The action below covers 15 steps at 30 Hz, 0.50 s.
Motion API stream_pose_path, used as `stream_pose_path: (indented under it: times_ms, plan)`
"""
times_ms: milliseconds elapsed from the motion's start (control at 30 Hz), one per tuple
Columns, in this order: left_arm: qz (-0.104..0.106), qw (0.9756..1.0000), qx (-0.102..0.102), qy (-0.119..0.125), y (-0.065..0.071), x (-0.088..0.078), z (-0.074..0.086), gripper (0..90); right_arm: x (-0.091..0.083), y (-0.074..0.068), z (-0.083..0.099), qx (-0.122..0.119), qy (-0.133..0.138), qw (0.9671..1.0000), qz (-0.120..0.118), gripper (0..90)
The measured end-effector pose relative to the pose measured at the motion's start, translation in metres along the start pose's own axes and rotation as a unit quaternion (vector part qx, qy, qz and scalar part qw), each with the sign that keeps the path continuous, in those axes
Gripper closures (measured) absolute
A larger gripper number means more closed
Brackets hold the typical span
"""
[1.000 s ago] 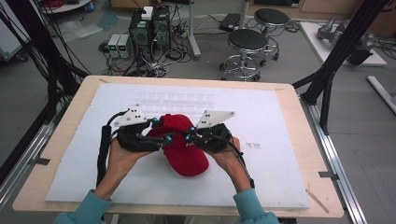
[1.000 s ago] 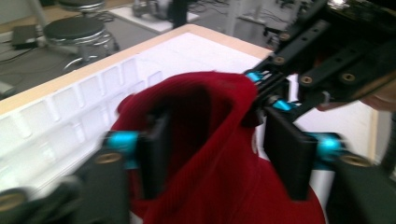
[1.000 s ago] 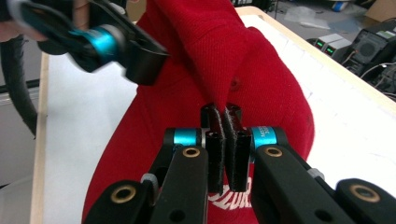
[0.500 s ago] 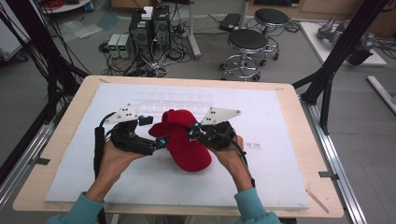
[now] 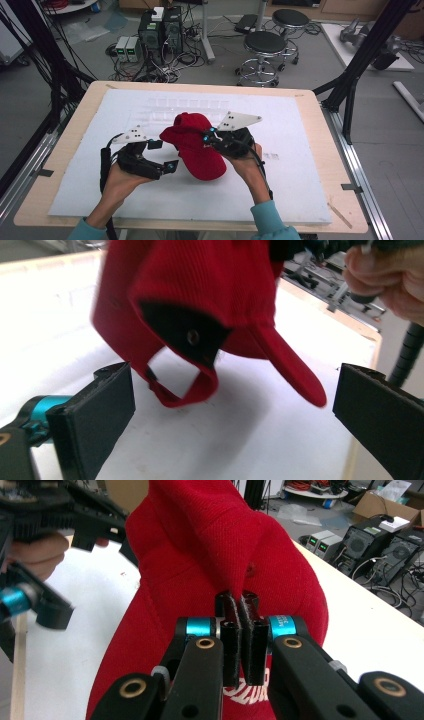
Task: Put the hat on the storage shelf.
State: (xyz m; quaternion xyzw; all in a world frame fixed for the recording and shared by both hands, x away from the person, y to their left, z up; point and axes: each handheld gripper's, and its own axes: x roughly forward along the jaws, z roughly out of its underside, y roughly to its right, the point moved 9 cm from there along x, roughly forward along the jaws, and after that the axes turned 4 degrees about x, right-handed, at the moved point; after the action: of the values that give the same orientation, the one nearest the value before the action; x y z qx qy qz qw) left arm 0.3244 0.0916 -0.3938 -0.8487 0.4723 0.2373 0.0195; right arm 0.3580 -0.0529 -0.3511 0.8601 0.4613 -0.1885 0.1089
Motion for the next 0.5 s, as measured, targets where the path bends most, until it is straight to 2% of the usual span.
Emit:
stream_pose_path:
  times_ms: [100, 267, 367, 500]
  plan:
    - [0.007, 0.9999, 0.0, -0.013, 0.005, 0.004, 0.007, 3.7, -0.001, 0.001, -0.001, 0.0, 0.001, 1.0, 0.002, 88.4]
    - [0.035, 0.999, -0.019, -0.02, 0.015, 0.015, 0.015, 4.1, 0.0, 0.0, -0.002, 0.003, 0.003, 1.0, 0.004, 88.4]
    - [0.054, 0.998, -0.027, -0.019, 0.02, 0.021, 0.016, 7.3, 0.001, 0.0, -0.003, -0.001, 0.005, 1.0, 0.004, 88.4]
    - [0.07, 0.9966, -0.042, -0.01, 0.024, 0.025, 0.012, 10.4, 0.001, -0.001, -0.003, -0.003, 0.006, 1.0, 0.001, 88.4]
